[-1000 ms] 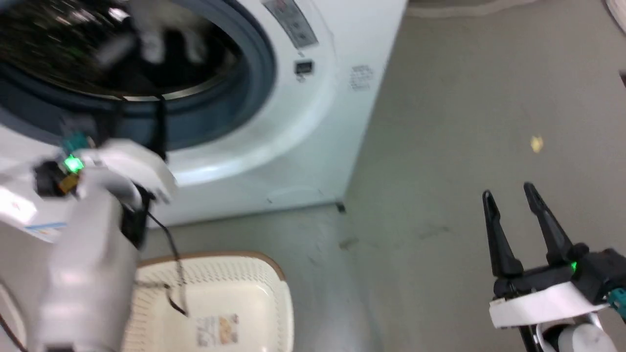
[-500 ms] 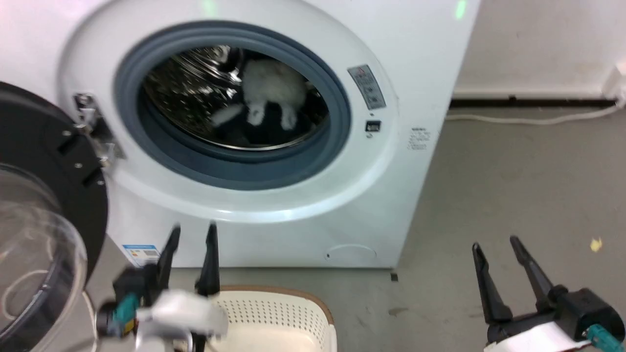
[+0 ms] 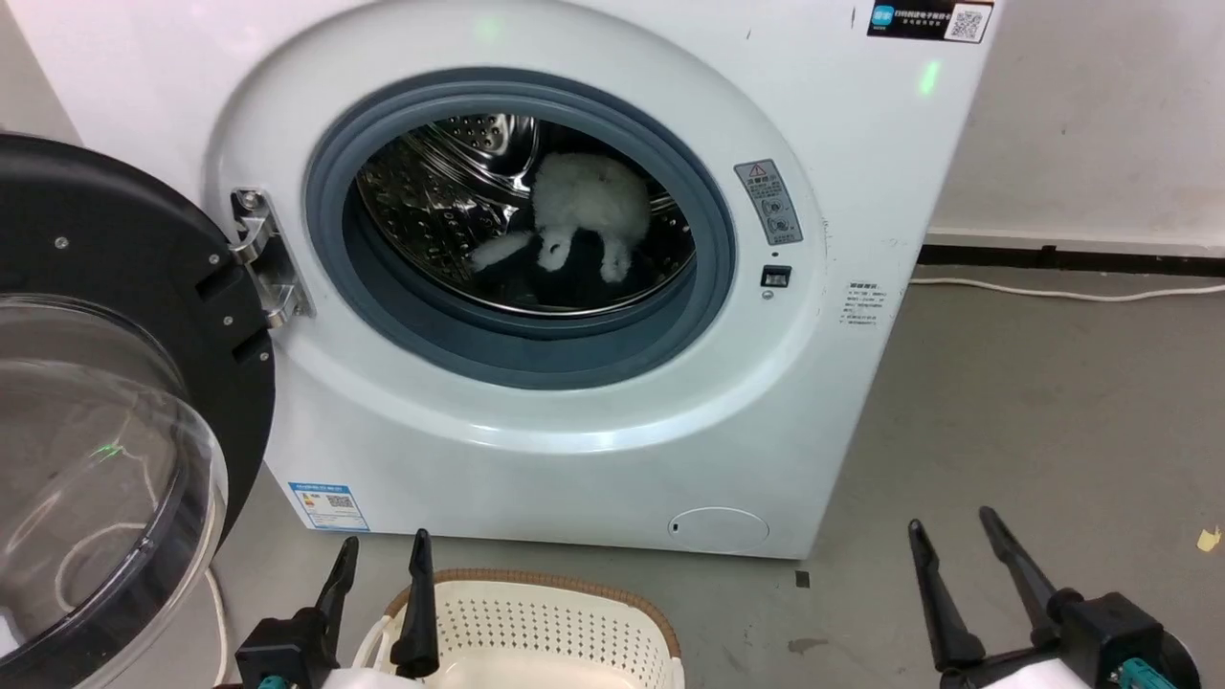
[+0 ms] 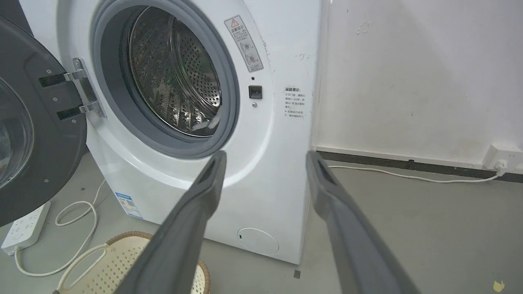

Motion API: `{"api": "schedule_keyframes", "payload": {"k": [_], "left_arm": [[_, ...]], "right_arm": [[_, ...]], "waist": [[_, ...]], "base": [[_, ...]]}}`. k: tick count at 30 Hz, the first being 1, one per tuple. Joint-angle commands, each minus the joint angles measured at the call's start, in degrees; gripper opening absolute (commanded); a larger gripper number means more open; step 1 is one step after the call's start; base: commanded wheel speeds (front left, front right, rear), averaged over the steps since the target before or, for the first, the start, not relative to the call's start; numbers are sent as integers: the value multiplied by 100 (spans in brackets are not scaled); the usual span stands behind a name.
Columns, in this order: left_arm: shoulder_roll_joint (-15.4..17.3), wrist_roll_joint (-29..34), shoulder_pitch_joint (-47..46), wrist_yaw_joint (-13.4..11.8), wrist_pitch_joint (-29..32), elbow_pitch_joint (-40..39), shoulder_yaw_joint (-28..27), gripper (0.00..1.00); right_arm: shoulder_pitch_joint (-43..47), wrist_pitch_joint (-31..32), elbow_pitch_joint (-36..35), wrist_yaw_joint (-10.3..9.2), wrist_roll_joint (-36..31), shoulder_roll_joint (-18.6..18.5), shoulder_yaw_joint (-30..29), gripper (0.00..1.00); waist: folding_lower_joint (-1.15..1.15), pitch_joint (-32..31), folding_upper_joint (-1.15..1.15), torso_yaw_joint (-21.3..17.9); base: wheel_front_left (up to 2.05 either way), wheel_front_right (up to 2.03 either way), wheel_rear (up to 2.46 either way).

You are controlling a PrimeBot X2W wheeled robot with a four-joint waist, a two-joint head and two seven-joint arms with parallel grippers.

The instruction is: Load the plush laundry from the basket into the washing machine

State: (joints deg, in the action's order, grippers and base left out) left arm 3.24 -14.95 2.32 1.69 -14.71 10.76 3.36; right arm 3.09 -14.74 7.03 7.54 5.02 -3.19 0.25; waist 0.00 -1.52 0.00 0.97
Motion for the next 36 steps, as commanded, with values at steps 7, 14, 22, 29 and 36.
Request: {"api": "schedule_keyframes", "payload": {"k": [7, 14, 22, 29, 36], "left_arm": [[-20, 25, -2, 47, 8, -27, -12, 0], [-20, 93, -13, 37, 76, -76, -29, 0], [-21, 187, -27, 23, 170, -143, -49, 0], [-22, 269, -40, 11, 252, -202, -67, 0], [-23, 351, -53, -1, 333, -260, -85, 0]], "right_arm": [[-4, 7, 49, 0, -1, 2, 28, 0], [-18, 77, 14, 0, -24, 4, 25, 0], [-38, 171, -34, -1, -56, 5, 22, 0], [-55, 253, -76, -1, -84, 7, 19, 0], [-72, 335, -118, -1, -112, 9, 16, 0]], "waist": [[0, -8, 0, 7], [0, -1, 0, 3], [0, 9, 0, -4], [0, 18, 0, -10], [0, 27, 0, -16]], "base": [[0, 0, 0], [0, 0, 0], [0, 0, 0], [0, 0, 0], [0, 0, 0]]}}
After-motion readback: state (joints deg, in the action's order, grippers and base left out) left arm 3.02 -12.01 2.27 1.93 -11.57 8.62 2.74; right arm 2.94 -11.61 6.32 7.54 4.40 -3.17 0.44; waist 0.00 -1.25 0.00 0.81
